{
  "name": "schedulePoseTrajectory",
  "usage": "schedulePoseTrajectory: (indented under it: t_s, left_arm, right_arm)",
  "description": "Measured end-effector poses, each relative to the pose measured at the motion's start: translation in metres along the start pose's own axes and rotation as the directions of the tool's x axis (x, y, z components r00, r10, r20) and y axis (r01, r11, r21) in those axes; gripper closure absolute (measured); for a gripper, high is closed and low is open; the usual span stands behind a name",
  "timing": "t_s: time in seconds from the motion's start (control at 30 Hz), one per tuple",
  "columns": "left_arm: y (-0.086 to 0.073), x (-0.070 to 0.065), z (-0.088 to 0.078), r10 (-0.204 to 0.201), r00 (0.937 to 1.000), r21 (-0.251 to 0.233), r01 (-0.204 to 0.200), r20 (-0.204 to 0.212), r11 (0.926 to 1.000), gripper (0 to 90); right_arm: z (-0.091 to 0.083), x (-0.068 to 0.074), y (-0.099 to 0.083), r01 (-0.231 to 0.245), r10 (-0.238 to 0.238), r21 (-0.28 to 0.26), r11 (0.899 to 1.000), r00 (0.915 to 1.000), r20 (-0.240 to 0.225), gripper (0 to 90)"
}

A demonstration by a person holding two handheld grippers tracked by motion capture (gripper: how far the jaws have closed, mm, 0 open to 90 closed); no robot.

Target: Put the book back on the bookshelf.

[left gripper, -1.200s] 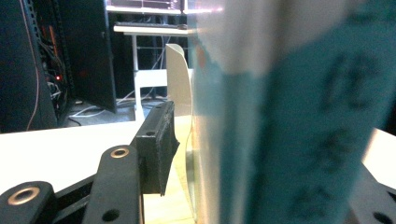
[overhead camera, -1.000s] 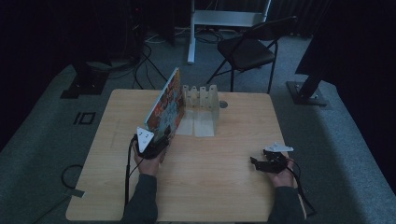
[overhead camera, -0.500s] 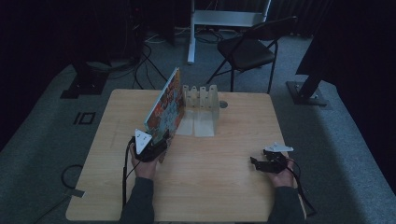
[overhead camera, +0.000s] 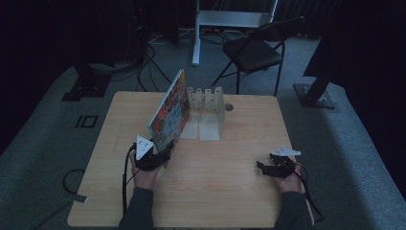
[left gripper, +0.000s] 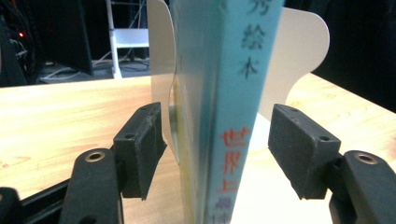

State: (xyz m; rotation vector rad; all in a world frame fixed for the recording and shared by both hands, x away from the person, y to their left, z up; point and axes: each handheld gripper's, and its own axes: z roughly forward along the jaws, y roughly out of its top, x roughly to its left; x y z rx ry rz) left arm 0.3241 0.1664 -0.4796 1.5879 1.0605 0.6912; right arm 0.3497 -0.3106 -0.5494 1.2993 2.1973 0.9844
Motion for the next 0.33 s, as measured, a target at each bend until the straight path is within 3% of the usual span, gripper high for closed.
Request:
schedulePoseTrajectory:
  t_s: [0.33]
  left_arm:
    - [0.0, 0.0012, -0.0073, -0.014, 0.9996, 0.041, 0.013, 0.025, 0.9991, 35.0]
  right_arm:
    - [0.0, 0.0, 0.0, 0.0, 0.0, 0.0, 1.0, 1.0, 0.0, 26.0]
